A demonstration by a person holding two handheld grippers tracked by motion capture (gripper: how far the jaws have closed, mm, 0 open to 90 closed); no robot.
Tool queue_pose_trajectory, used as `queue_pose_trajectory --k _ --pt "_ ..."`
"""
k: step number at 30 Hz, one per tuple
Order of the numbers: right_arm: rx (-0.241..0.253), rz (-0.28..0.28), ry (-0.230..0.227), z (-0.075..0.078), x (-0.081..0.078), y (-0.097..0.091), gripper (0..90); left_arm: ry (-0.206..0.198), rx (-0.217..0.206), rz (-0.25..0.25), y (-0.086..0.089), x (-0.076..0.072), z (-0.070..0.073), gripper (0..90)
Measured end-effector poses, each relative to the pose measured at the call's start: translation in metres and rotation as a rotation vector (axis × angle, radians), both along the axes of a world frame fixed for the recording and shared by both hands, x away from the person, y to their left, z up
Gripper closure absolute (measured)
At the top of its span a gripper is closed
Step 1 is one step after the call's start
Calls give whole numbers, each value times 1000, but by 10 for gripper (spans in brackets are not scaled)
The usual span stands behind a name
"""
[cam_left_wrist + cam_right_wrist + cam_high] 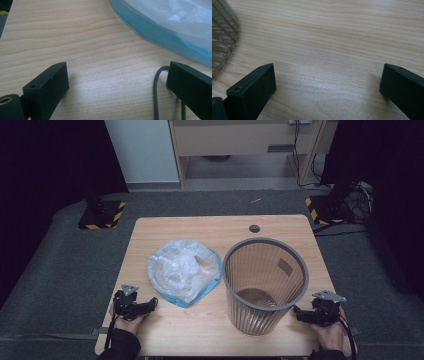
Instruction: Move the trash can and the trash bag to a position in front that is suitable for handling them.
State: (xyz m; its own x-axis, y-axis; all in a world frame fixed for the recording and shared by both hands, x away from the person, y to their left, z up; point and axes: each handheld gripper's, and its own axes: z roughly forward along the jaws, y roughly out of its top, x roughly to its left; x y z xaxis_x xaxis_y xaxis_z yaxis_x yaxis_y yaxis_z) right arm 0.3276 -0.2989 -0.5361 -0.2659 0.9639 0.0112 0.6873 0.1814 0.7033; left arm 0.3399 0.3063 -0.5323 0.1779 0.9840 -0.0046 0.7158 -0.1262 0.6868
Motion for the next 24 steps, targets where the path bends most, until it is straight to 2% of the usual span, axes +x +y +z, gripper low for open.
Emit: queue_pose_trajectory --k 15,21,24 --pt "1 -8 1 0 -1 0 5 13 -6 -22 0 -3 2 45" --pt "1 -10 1 0 -1 0 6 -5 -26 -12 2 -4 9 51" --pt "0 -11 1 0 -1 0 6 -18 -23 -20 0 -5 13 53"
